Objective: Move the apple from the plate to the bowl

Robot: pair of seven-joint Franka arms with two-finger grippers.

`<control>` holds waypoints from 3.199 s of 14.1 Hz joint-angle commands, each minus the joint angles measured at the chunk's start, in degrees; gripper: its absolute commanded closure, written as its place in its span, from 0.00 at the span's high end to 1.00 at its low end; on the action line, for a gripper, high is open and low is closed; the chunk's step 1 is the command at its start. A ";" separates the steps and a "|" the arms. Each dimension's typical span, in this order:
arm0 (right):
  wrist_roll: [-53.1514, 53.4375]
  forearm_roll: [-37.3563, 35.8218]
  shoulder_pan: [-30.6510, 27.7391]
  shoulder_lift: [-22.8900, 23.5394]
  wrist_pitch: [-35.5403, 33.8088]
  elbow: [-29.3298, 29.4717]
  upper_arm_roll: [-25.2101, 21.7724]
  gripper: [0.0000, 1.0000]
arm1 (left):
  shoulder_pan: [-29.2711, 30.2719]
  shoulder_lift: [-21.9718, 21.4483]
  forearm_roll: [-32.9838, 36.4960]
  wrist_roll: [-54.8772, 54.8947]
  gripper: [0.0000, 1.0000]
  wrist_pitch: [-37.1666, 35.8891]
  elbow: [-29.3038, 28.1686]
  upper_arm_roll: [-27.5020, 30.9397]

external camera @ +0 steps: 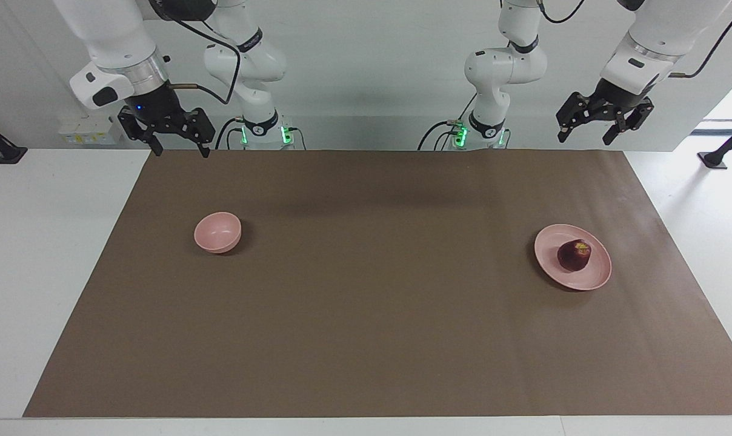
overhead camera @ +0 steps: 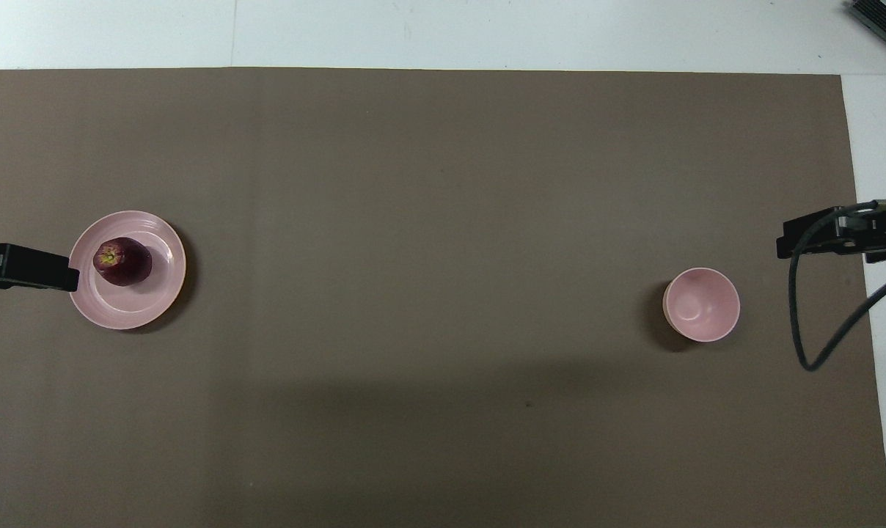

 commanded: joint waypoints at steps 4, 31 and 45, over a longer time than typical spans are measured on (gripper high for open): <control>-1.09 1.19 -0.11 -1.83 -1.29 -1.88 0.12 1.00 | 0.49 -2.24 -0.47 0.61 1.00 1.07 -3.20 -0.34; 7.15 3.39 2.34 -5.35 3.63 -11.99 1.52 1.00 | 8.93 6.35 -0.56 2.19 1.00 36.21 -21.31 0.09; 24.58 12.88 4.64 -4.82 6.27 -16.48 1.52 1.00 | 9.46 16.13 -0.03 2.28 1.00 52.05 -29.30 0.18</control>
